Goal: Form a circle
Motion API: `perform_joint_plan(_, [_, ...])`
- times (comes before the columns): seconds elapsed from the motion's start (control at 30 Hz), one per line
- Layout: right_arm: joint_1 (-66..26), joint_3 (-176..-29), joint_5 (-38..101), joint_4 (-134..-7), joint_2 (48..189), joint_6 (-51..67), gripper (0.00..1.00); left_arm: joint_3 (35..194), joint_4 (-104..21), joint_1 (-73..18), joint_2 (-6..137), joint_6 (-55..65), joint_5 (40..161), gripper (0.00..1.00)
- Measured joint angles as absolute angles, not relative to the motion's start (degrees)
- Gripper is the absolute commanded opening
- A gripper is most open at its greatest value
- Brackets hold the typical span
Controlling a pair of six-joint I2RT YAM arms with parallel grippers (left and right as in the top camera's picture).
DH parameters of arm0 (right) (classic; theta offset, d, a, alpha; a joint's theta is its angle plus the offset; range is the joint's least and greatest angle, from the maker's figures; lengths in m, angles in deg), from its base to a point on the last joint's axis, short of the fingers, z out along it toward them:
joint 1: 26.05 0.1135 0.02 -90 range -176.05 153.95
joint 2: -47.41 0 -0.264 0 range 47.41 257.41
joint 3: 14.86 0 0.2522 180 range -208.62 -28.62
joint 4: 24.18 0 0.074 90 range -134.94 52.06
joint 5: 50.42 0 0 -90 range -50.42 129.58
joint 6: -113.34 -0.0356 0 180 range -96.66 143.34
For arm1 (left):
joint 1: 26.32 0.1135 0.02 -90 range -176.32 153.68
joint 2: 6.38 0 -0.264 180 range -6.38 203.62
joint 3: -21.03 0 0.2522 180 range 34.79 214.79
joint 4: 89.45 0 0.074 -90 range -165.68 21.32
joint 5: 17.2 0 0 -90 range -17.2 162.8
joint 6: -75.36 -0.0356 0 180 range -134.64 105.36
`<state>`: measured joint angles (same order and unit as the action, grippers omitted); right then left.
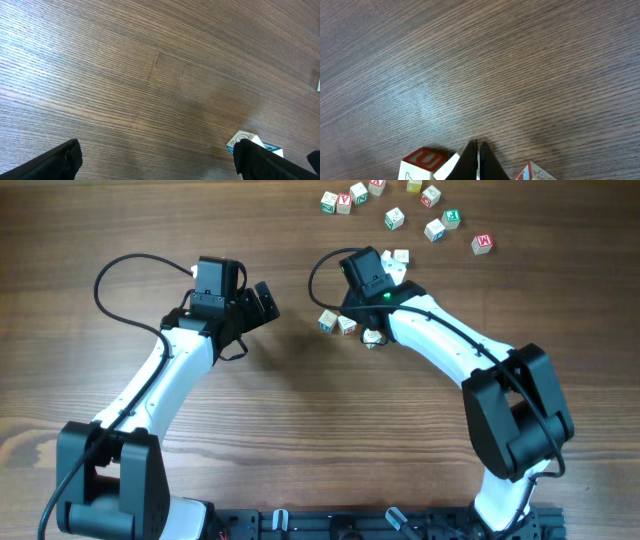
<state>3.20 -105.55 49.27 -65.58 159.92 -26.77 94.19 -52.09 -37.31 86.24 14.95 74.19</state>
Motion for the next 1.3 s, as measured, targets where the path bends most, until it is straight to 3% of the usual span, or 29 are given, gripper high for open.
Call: perform_joint_plan(1.3, [1.61, -105.46, 44.25, -67.15, 163.46, -27.65, 0.05, 94.19, -52.09, -37.31, 86.24, 14.95, 74.19, 1.00])
